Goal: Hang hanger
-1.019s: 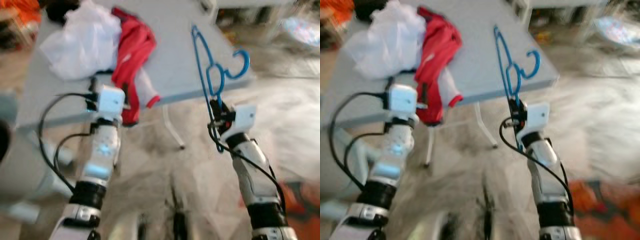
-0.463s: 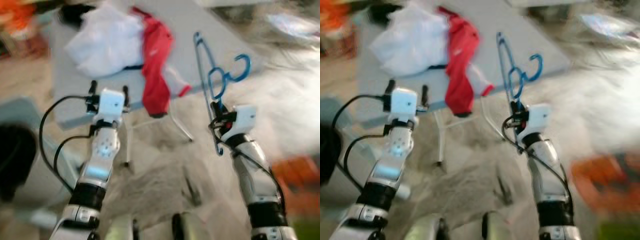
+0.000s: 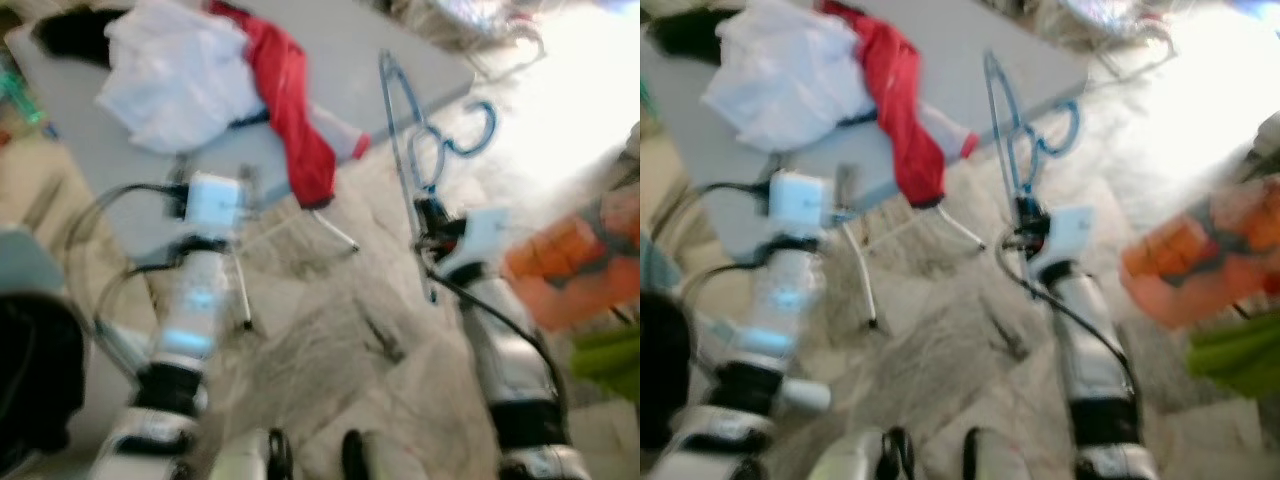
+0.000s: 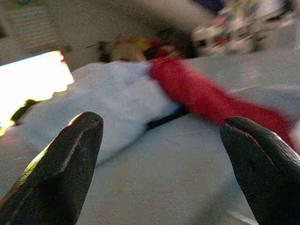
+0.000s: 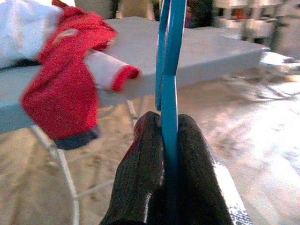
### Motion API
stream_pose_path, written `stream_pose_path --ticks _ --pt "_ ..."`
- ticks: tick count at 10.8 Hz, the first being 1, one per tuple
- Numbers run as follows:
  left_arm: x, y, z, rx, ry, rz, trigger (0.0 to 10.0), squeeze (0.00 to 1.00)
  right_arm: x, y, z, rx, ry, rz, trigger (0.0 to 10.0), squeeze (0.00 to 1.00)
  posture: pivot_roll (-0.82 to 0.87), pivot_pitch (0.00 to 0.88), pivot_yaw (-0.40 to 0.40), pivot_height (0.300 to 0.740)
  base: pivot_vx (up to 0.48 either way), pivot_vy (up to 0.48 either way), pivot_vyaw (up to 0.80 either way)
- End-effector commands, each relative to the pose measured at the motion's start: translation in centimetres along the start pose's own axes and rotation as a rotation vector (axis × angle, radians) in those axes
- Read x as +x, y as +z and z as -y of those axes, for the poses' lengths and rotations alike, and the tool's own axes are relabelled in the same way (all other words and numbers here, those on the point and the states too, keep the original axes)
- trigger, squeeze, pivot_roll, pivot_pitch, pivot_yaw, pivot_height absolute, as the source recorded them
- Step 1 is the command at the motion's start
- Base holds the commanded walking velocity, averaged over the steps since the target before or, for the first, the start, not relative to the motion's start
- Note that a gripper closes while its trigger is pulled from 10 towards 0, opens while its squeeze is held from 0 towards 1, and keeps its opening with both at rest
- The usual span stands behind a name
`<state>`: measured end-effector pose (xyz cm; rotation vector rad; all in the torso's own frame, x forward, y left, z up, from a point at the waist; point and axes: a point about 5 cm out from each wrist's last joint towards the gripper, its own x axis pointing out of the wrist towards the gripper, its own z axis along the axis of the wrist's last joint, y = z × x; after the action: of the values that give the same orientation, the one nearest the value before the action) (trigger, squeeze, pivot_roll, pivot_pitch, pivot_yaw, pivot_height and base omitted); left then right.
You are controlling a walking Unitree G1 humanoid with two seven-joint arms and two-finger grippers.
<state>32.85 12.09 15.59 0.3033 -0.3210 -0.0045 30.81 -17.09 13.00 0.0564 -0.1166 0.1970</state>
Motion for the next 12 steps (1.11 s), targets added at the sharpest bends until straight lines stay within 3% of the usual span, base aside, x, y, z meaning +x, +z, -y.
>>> stream_pose_path --ticks 1,4,9,12 --pt "-0.04 -0.07 -0.52 0.005 0.002 0.003 10.0 0.00 0.19 0.52 -0.23 -0.001 0.009 0.022 10.0 0.00 -0.09 0.141 0.000 0.740 0.000 0.000 -0.80" --pt "-0.06 0.08 -0.39 -0.021 -0.034 0.009 10.0 0.00 0.19 0.57 -0.22 -0.001 0.007 0.023 10.0 0.00 -0.09 0.145 0.002 0.740 0.000 0.000 -0.80" --pt "-0.16 0.31 -0.41 -0.049 -0.061 0.017 10.0 0.00 0.06 0.91 -0.15 -0.014 -0.022 0.039 10.0 0.00 -0.09 0.152 0.002 0.740 0.329 0.000 -0.80" --pt "-0.20 0.28 -0.49 -0.053 -0.057 0.010 10.0 0.00 -0.10 1.18 0.70 -0.056 -0.099 0.057 10.0 0.00 -0.09 0.154 0.001 0.740 0.338 0.090 -0.80"
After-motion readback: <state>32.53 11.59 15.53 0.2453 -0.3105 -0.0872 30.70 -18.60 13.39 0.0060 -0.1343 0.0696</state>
